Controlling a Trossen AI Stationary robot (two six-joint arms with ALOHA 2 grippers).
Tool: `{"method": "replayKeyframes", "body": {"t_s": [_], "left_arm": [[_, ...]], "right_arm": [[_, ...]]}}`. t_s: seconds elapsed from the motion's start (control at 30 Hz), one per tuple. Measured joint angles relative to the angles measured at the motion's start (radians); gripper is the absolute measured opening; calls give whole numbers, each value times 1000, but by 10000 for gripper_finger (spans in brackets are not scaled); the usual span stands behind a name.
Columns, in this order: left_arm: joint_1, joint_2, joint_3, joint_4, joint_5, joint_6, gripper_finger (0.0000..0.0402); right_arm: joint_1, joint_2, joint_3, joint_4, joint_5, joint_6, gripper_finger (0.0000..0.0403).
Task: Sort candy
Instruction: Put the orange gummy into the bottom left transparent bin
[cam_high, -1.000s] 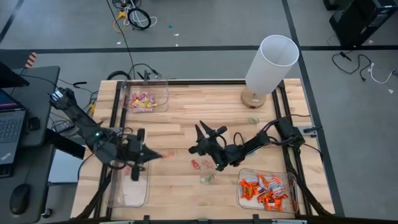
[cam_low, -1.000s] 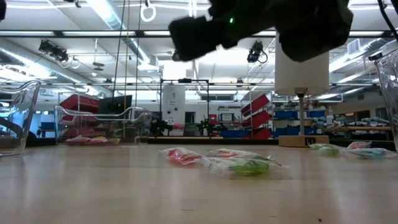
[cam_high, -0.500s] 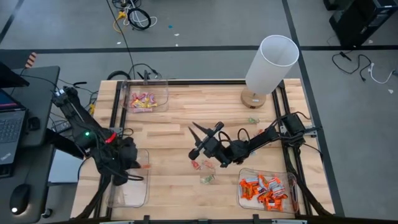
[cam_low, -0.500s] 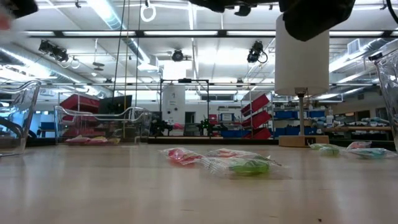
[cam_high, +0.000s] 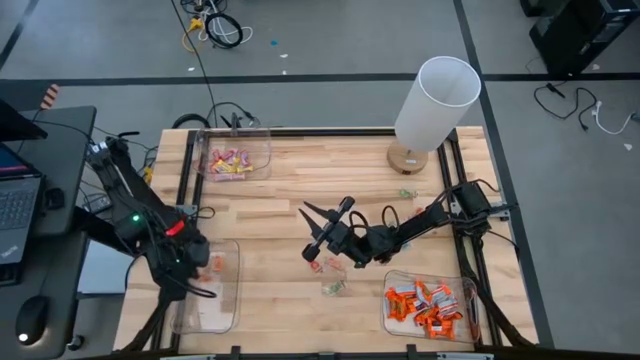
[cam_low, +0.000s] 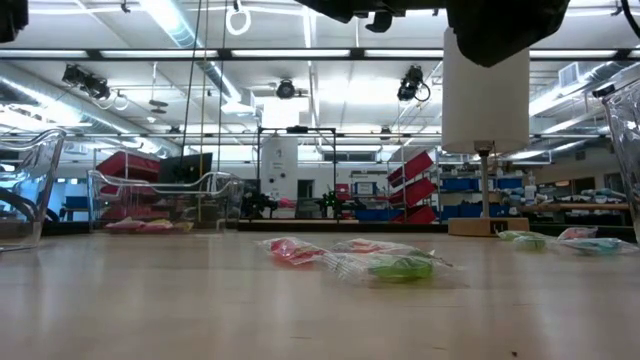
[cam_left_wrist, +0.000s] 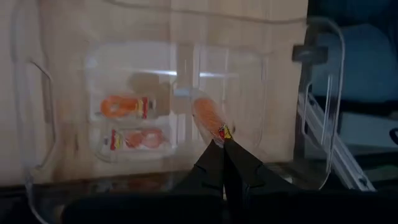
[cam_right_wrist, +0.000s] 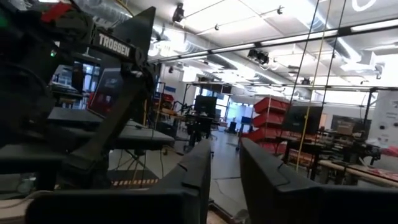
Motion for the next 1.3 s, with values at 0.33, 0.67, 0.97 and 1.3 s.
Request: {"method": "replayKeyframes", "body": {"t_s": [0.33, 0.67, 0.97, 1.3], "left_arm": [[-1, 3, -156, 169, 105, -23, 0], [-1, 3, -233, 184, 131, -69, 0], [-1, 3, -243, 186, 48, -65, 0], [-1, 3, -243, 162, 10, -62, 0]], "right_arm": [[-3, -24, 6, -92, -111, 90, 46], [-66, -37, 190, -548, -464, 287, 2], [-129, -141, 212, -709, -636, 331, 1], [-148, -326, 213, -1070, -666, 331, 0]]}}
